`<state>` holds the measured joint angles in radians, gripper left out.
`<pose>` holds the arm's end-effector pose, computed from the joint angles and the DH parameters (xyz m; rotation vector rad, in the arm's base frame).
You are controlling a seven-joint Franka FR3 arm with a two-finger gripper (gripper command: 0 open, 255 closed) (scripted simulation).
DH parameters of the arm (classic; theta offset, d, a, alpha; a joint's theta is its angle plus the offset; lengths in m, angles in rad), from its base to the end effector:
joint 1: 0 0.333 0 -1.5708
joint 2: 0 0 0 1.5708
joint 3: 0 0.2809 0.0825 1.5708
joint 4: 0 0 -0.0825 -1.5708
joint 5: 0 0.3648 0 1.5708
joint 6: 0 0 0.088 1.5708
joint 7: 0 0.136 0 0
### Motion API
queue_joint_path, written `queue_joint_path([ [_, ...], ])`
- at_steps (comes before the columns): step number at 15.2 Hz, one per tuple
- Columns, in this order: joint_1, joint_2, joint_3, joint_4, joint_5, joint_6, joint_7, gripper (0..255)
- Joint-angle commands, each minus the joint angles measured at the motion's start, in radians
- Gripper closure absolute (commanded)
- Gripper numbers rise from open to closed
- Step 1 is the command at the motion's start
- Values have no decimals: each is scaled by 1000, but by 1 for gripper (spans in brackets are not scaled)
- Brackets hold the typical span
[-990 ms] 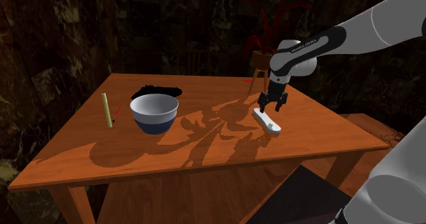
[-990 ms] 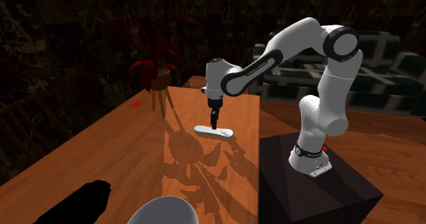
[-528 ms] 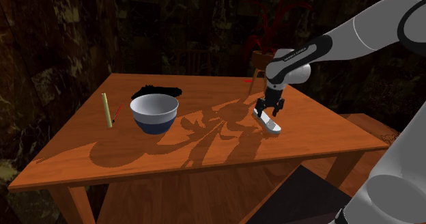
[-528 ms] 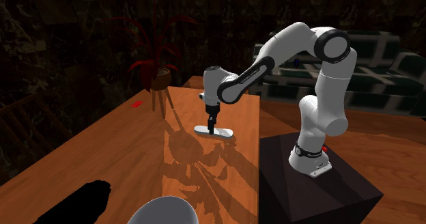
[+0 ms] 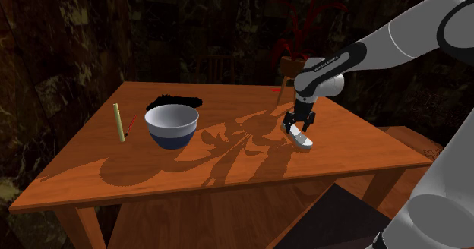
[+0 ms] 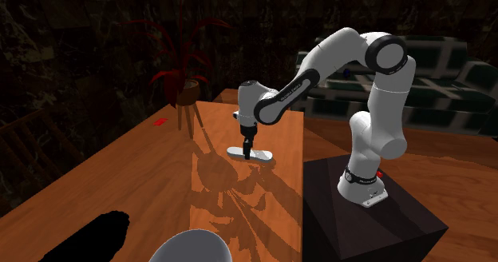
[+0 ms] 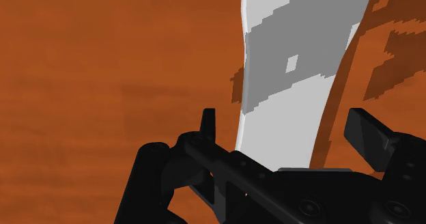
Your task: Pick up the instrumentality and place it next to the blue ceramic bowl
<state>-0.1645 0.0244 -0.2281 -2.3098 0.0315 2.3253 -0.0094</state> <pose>0.4593 -0.1892 0.2827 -3.0592 0.6278 0.0071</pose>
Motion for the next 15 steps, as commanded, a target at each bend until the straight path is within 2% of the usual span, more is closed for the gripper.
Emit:
queue_joint_path([
  [1,0,0,0,0,0,0,0,0],
  [2,0,0,0,0,0,0,0,255],
  [11,0,0,0,0,0,0,0,255],
  [15,0,-34,0,20,-12,-53,9,255],
])
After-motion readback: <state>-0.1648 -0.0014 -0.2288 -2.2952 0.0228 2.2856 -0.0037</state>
